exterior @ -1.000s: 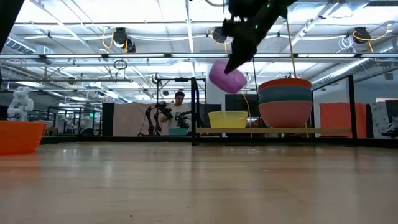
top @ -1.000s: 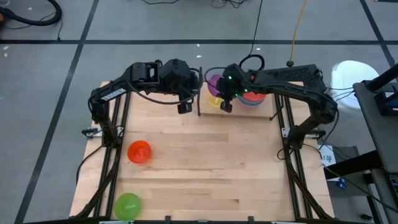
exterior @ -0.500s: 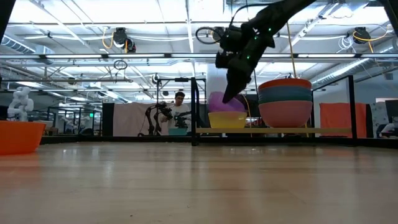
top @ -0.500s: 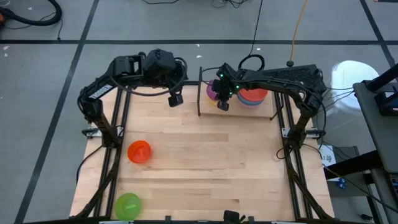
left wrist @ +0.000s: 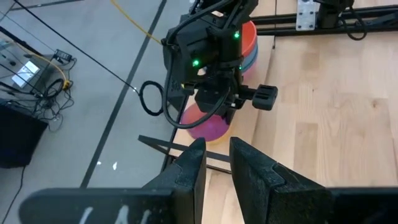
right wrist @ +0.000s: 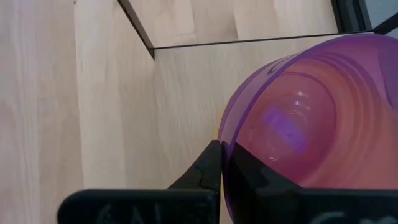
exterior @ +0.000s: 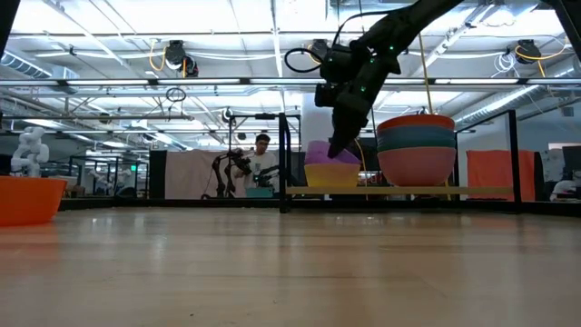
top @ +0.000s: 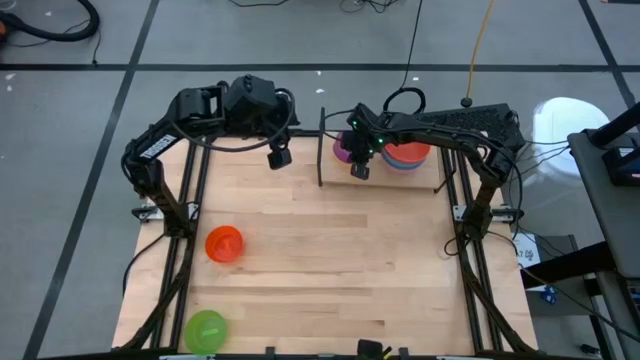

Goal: Place and stack bowls onto a shelf
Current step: Stack the transparent purple bowl on top of the transparent yellow bowl, then stack the transparent orange bowl on top of the transparent purple bowl on the shelf

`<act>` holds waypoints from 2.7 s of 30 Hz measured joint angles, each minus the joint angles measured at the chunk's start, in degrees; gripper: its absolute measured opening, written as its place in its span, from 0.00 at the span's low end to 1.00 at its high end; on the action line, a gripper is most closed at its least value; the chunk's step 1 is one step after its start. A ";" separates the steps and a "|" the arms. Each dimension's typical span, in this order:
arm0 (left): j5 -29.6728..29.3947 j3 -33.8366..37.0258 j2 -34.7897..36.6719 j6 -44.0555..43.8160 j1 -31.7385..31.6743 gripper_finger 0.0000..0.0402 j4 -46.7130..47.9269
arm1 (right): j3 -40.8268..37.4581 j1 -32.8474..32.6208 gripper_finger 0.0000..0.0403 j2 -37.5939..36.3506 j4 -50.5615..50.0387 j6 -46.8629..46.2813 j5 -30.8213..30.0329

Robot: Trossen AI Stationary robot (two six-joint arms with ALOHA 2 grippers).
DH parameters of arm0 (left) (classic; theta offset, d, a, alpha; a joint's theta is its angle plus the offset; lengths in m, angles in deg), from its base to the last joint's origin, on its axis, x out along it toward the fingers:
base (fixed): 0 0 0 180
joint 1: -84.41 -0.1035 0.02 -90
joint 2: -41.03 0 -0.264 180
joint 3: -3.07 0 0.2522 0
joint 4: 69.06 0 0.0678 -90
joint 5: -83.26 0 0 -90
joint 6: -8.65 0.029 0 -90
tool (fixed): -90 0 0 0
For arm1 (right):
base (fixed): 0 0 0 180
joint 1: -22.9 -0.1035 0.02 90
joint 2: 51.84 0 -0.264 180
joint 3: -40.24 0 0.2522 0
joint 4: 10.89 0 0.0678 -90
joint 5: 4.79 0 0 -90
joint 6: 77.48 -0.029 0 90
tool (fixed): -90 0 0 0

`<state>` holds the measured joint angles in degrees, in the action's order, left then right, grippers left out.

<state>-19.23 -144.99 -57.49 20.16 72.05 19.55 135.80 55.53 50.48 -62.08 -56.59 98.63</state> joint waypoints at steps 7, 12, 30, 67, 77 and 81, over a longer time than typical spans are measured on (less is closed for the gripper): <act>0.00 0.00 0.00 0.20 0.00 0.20 0.00 | 0.00 -1.03 0.11 -0.48 -0.81 1.78 0.09; 0.02 0.00 0.00 0.22 0.00 0.20 0.04 | -0.02 -2.39 0.23 -2.12 -0.09 3.85 -0.02; 0.05 0.00 0.00 0.13 0.00 0.20 0.46 | -6.16 -3.88 0.36 -8.24 14.39 7.14 0.21; -3.04 7.59 -0.04 -35.14 4.22 0.20 15.25 | -17.66 -10.32 0.36 -40.07 25.59 9.63 0.07; -3.00 23.75 2.07 -57.63 14.50 0.20 15.00 | -17.59 -13.39 0.36 -49.23 20.52 8.44 -0.06; -2.97 31.18 2.75 -68.11 18.72 0.20 15.18 | -17.59 -14.18 0.36 -50.63 19.57 8.79 -0.06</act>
<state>-22.20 -113.80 -54.74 -47.95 90.77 34.73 118.21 41.35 -0.15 -42.50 -47.81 98.57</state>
